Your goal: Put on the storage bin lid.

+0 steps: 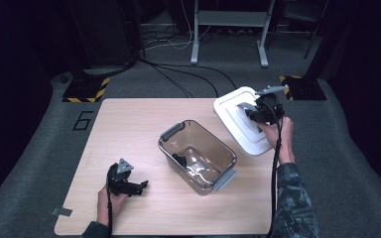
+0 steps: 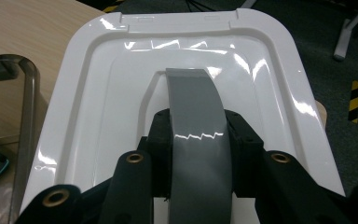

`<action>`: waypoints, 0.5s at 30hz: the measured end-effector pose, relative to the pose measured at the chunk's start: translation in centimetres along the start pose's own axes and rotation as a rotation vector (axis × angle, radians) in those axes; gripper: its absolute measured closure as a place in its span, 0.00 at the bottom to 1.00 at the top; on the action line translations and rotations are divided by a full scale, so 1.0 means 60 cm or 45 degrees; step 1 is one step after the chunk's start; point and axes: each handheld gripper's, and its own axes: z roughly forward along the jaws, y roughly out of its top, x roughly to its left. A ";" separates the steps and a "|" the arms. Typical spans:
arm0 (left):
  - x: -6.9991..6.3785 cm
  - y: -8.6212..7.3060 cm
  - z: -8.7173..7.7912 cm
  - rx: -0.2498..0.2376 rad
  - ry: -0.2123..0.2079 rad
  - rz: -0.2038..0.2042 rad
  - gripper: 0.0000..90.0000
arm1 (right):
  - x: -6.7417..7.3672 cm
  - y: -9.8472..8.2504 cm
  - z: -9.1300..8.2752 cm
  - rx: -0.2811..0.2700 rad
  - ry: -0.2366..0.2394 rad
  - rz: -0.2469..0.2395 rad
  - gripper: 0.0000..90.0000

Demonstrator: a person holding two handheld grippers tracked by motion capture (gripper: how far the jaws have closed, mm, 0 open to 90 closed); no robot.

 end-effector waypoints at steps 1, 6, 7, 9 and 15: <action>0.000 0.000 0.000 0.000 0.000 0.000 0.00 | 0.002 0.003 -0.002 -0.006 0.007 -0.006 0.75; 0.000 0.000 0.000 0.000 0.000 0.000 0.00 | 0.013 0.014 -0.012 -0.018 0.031 -0.003 0.75; 0.000 0.000 0.000 0.000 0.000 0.000 0.00 | 0.015 0.016 -0.014 -0.019 0.036 0.001 0.75; 0.000 0.000 0.000 0.002 0.000 0.003 0.00 | 0.020 0.021 -0.017 -0.025 0.044 -0.001 0.75; 0.000 0.000 0.000 0.004 0.000 0.004 0.00 | 0.041 0.035 -0.027 -0.027 0.068 -0.007 0.74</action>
